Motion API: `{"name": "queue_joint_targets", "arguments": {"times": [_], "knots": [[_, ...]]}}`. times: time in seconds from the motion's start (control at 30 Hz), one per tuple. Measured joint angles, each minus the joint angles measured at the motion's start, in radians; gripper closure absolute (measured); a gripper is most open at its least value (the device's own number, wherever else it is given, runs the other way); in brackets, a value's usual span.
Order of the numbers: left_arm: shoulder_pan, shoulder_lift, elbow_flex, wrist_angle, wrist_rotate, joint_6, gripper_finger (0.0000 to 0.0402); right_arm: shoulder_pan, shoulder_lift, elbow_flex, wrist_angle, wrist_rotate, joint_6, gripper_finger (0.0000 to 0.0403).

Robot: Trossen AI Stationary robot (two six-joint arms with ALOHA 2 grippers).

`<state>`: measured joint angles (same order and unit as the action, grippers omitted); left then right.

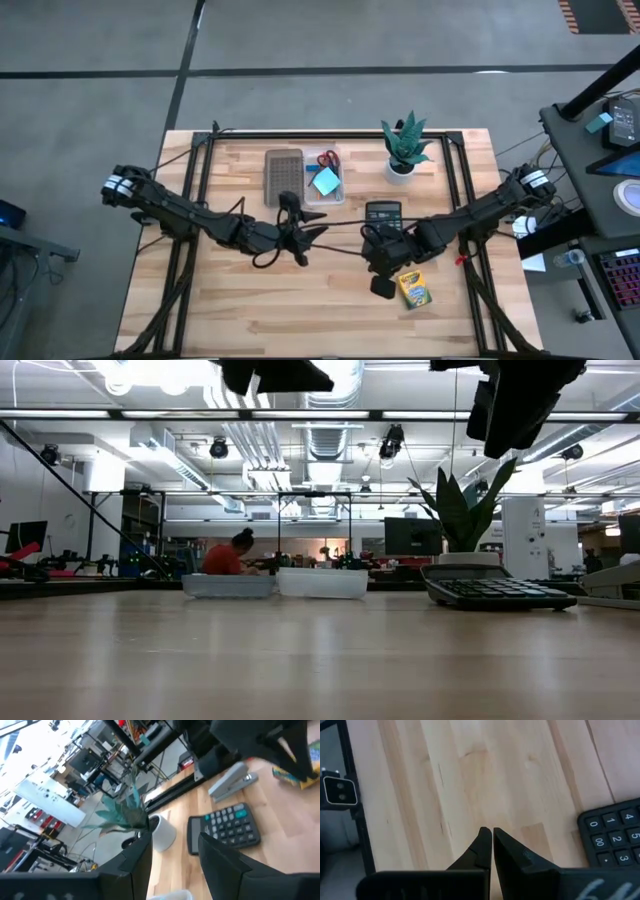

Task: Pack school essentials
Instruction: Put the yellow crayon box into the transparent supply box

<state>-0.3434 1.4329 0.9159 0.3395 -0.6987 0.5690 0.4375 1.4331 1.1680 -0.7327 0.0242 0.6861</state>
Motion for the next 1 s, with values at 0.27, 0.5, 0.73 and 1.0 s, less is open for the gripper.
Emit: {"name": "queue_joint_targets", "arguments": {"times": [0.27, 0.5, 0.73, 1.0], "knots": [[0.000, 0.028, 0.038, 0.026, 0.008, 0.000, 0.0261, 0.001, -0.001, 0.040, 0.055, 0.026, -0.127, 0.0394], [0.001, 0.028, 0.045, 0.045, 0.055, 0.003, 0.0261, -0.038, 0.000, 0.084, 0.163, 0.115, -0.265, 0.0394], [0.001, 0.029, 0.045, 0.052, 0.066, 0.011, 0.0261, -0.119, 0.001, 0.089, 0.364, 0.155, -0.389, 0.0394], [0.004, 0.028, 0.044, 0.056, 0.051, 0.017, 0.0261, -0.204, 0.003, 0.215, 0.330, 0.175, -0.473, 0.0394]]}}
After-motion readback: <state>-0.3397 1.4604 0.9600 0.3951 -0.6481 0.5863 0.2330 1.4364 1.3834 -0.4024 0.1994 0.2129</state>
